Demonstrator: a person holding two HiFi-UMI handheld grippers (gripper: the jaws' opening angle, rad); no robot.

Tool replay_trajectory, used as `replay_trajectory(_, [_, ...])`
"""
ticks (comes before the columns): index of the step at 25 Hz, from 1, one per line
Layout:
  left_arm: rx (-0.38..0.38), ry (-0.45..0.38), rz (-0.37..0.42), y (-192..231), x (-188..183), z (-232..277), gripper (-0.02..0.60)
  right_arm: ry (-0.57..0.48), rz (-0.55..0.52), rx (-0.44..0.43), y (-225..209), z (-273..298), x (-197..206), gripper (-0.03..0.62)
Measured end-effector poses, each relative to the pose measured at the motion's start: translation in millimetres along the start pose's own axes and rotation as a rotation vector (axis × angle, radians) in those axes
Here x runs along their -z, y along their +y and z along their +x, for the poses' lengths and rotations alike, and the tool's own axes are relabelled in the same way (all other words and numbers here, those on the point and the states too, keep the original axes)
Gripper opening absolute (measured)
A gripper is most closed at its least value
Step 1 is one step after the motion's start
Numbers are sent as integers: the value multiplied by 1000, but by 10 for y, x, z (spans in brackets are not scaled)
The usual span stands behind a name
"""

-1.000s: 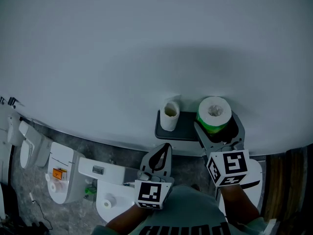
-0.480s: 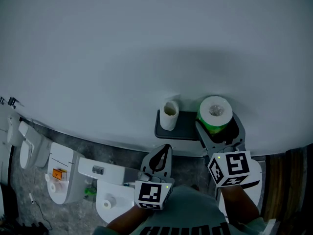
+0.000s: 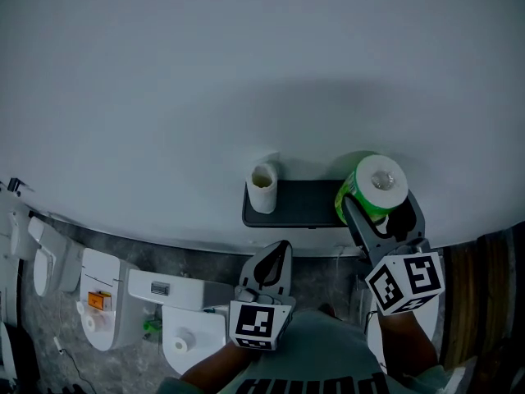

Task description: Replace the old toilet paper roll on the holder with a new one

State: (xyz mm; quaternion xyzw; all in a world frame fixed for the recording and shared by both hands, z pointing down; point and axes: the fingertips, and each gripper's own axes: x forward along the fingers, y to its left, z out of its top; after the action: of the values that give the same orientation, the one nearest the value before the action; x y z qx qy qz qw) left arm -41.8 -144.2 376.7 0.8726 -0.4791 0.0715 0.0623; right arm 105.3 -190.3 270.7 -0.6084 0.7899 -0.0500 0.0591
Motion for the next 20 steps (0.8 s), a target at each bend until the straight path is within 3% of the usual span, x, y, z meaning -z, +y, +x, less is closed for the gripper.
replay_trajectory(10, [74, 23, 18, -390, 66, 132, 5, -21, 131, 147, -692, -462, 8, 430])
replay_trajectory(20, [94, 51, 52, -654, 126, 189, 5, -19, 245, 244, -1231, -778, 269, 430])
